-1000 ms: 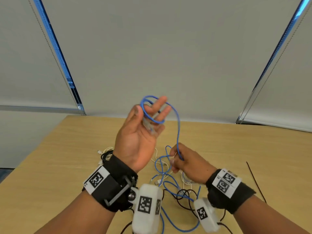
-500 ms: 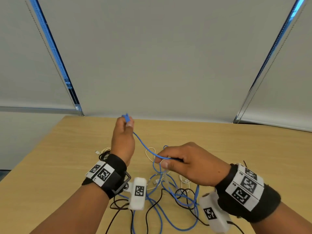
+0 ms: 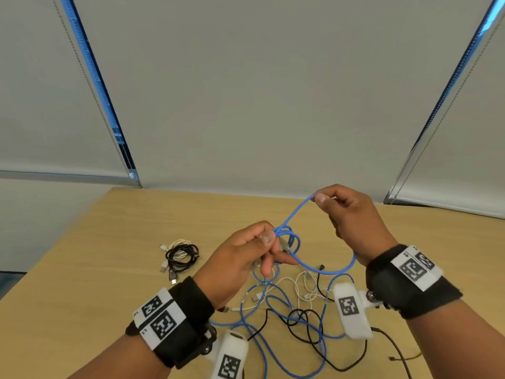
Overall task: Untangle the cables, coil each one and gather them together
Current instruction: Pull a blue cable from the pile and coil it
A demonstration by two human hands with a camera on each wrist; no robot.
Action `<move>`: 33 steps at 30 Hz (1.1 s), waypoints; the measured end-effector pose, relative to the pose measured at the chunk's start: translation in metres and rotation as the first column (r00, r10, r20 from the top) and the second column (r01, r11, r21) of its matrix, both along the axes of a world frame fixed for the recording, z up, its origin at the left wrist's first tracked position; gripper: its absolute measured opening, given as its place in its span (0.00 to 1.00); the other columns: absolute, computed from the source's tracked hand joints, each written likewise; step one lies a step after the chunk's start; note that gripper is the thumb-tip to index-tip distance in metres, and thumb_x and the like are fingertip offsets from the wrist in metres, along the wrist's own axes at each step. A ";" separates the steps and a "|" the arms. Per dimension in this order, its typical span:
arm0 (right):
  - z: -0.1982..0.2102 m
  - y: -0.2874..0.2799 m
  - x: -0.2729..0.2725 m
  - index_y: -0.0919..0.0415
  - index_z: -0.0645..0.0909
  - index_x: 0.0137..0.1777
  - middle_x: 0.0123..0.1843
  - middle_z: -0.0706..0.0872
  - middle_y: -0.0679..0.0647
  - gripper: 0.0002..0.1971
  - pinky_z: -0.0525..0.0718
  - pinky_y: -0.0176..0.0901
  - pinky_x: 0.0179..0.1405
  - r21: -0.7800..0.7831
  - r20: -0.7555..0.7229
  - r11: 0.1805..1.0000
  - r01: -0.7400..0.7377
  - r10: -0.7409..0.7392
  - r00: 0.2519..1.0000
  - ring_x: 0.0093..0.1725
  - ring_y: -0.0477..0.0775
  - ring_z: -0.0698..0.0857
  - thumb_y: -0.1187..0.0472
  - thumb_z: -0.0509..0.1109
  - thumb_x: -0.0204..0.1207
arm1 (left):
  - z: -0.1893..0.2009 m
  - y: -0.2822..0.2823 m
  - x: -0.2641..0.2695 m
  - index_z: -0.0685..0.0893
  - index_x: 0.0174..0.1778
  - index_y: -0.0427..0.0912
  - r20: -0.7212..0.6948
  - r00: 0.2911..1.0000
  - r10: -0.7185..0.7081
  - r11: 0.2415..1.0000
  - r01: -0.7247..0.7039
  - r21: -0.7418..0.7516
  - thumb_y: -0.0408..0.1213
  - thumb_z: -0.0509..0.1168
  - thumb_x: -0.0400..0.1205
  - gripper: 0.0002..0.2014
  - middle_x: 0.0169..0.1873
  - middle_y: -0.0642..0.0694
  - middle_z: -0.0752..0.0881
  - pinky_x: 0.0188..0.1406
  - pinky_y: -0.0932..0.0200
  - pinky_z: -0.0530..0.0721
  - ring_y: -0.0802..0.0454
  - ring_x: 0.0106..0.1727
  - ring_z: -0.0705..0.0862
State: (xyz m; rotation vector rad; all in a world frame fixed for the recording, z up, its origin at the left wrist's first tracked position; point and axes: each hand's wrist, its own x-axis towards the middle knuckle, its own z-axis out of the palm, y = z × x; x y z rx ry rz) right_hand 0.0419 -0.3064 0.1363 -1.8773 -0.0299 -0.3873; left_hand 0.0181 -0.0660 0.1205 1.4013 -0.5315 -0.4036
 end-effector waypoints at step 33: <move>-0.052 0.046 -0.033 0.50 0.84 0.53 0.28 0.82 0.43 0.04 0.81 0.39 0.31 -0.260 -0.420 0.823 -0.505 0.374 0.827 0.25 0.40 0.78 0.54 0.69 0.84 | -0.028 -0.006 0.047 0.70 0.45 0.37 0.287 0.944 0.164 0.931 -0.245 0.272 0.42 0.56 0.92 0.13 0.60 0.52 0.91 0.65 0.54 0.78 0.63 0.68 0.85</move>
